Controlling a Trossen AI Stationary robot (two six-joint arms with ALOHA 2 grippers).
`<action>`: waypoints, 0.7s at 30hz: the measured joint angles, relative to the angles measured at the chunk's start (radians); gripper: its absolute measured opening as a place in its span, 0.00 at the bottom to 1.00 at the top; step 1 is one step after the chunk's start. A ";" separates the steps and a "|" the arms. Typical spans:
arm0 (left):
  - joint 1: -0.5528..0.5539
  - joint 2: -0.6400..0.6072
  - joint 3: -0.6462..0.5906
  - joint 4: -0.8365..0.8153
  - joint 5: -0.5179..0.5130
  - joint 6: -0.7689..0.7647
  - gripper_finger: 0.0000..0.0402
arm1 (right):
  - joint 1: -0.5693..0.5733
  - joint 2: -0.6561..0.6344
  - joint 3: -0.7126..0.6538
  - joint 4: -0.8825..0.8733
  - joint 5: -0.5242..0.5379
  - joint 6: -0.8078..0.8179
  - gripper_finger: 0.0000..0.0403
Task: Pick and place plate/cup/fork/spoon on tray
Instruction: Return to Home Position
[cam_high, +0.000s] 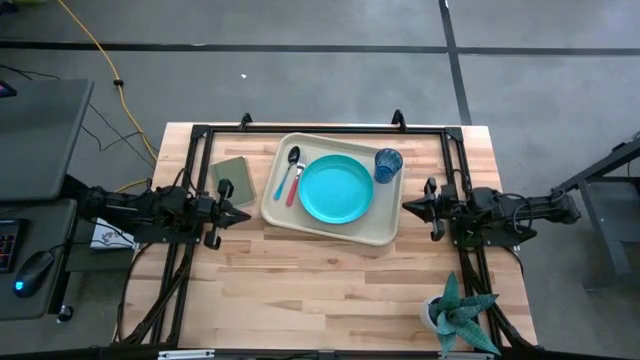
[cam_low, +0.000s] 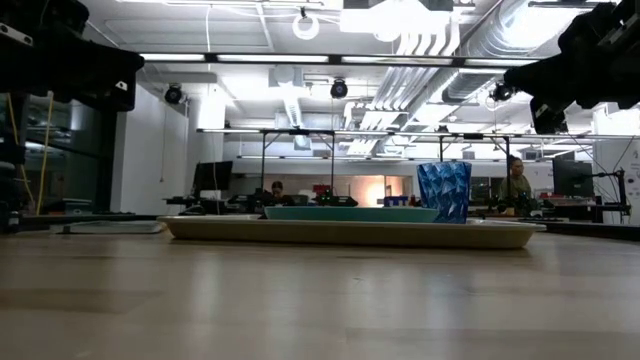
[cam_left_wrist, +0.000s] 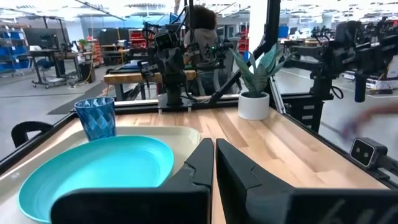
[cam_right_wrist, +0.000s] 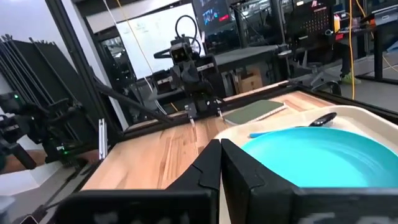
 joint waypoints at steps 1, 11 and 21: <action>0.000 0.000 0.000 0.000 0.000 0.000 0.00 | 0.000 0.000 0.000 -0.005 0.000 0.000 0.00; 0.000 0.000 0.000 0.000 0.000 0.000 0.00 | 0.000 0.000 0.000 -0.039 -0.003 0.000 0.00; 0.000 0.000 0.000 0.000 0.000 0.000 0.00 | 0.000 0.000 0.000 -0.039 -0.003 0.000 0.00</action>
